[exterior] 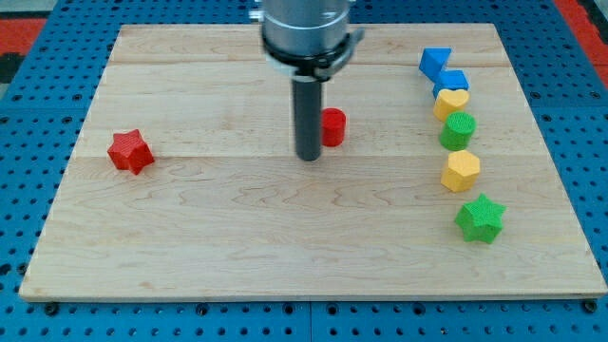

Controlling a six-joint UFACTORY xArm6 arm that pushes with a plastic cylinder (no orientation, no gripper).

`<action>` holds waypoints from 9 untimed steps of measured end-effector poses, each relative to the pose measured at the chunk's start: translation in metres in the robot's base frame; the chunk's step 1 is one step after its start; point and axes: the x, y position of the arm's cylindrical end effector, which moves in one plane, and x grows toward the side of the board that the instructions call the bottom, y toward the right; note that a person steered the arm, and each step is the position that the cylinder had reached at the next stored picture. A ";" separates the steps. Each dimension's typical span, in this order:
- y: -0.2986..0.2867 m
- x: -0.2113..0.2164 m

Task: Place the red circle at the top of the triangle

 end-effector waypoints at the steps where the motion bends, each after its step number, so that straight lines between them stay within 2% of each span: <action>1: 0.006 -0.052; 2: 0.010 -0.117; 4: 0.049 -0.108; 5: 0.071 -0.120; 6: 0.080 -0.154; 7: 0.121 -0.164; 8: 0.078 -0.172; 9: 0.111 -0.191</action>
